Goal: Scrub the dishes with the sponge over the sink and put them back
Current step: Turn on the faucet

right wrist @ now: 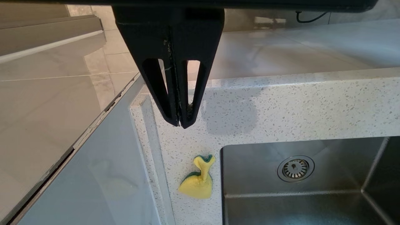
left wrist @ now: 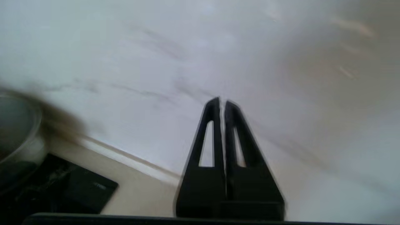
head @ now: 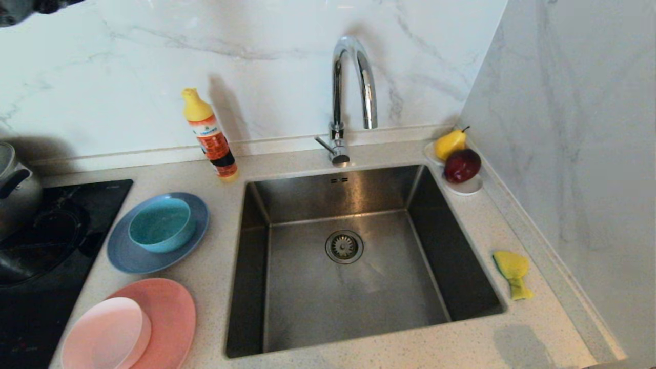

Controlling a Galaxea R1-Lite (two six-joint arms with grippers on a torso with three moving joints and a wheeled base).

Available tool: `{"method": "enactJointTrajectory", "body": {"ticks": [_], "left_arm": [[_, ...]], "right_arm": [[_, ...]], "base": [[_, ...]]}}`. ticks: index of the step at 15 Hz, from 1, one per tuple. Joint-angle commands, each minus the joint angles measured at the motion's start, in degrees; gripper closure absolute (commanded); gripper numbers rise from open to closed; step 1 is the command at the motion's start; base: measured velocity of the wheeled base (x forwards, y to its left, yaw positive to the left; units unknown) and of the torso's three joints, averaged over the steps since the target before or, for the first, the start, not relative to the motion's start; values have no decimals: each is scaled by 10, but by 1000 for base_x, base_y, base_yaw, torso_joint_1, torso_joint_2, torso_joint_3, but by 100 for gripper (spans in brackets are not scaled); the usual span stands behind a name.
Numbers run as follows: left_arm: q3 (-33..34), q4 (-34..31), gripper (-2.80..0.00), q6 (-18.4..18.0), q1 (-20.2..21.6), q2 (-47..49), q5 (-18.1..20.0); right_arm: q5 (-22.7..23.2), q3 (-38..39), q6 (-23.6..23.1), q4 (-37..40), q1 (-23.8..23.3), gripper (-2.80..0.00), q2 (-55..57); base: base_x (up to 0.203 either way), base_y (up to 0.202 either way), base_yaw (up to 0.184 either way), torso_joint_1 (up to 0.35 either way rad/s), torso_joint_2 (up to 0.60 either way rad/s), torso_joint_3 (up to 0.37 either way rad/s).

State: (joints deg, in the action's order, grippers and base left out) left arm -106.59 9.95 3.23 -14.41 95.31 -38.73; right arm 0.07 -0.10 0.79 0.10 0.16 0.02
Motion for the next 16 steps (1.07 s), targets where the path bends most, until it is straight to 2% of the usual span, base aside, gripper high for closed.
{"method": "enactJointTrajectory", "body": {"ticks": [1,3,5,7,8,10,12,16], "left_arm": [[5,-112,0,5,-34,-75,67],[8,-178,0,24,-59,-96,146],[13,-261,0,50,-61,-110,260],[11,-318,0,83,-62,-106,374],[14,-325,0,98,-62,-87,398],[11,-322,0,133,-62,-45,407],[-3,-286,0,163,-70,12,415],[-22,-178,0,173,-78,120,419]], "right_arm": [[0,0,0,0,0,0,0],[0,0,0,0,0,0,0],[0,0,0,0,0,0,0],[0,0,0,0,0,0,0],[0,0,0,0,0,0,0],[0,0,0,0,0,0,0],[0,0,0,0,0,0,0],[0,0,0,0,0,0,0]], "base": [[0,0,0,0,0,0],[0,0,0,0,0,0],[0,0,0,0,0,0],[0,0,0,0,0,0],[0,0,0,0,0,0],[0,0,0,0,0,0],[0,0,0,0,0,0],[0,0,0,0,0,0]]}}
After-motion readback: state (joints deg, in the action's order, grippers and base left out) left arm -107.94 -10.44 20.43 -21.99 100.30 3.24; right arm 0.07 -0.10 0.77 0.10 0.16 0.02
